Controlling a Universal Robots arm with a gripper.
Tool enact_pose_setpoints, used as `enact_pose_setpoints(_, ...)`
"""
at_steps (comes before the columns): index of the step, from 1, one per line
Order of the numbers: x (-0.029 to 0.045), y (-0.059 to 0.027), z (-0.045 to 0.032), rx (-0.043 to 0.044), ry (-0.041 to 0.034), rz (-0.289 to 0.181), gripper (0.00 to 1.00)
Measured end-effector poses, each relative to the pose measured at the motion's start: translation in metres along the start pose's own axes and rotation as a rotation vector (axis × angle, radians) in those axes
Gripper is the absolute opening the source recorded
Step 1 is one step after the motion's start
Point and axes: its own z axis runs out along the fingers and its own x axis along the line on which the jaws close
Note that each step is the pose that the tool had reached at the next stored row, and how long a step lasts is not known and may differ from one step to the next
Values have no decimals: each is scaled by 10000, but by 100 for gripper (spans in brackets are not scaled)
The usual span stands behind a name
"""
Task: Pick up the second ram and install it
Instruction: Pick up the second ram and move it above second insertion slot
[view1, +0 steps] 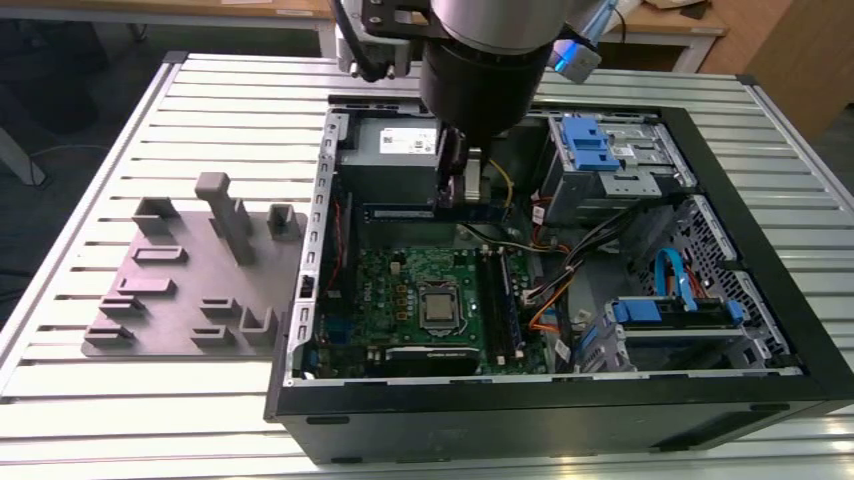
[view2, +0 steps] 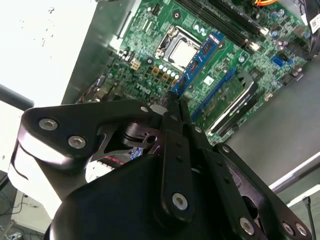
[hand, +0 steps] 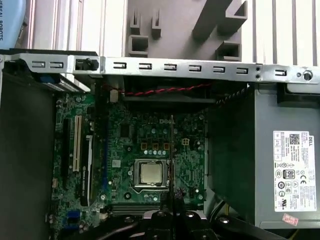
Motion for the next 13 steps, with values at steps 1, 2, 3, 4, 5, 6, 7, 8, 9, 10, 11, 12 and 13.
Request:
enact_pose_setpoints(1, 1, -14, 17, 0, 0, 0, 13)
enact_pose_setpoints(2, 2, -28, 34, 0, 0, -1, 13)
enact_pose_setpoints(3, 4, -42, 51, 0, -1, 0, 13)
enact_pose_setpoints(4, 6, -58, 68, 0, 0, 0, 13)
enact_pose_setpoints(5, 8, -76, 86, 0, 0, 0, 13)
enact_pose_setpoints(6, 11, -95, 102, 0, 0, 0, 13)
enact_pose_setpoints(7, 15, -116, 118, 0, -1, 0, 13)
enact_pose_setpoints(8, 21, -136, 135, 0, 0, 0, 13)
enact_pose_setpoints(9, 30, -152, 151, 0, 0, 0, 13)
enact_pose_setpoints(10, 39, -166, 167, 0, 1, 0, 13)
enact_pose_setpoints(11, 49, -180, 183, 0, 1, 0, 13)
enact_pose_setpoints(12, 62, -195, 199, 0, 1, 0, 13)
enact_pose_setpoints(13, 86, -205, 216, -1, 1, 0, 13)
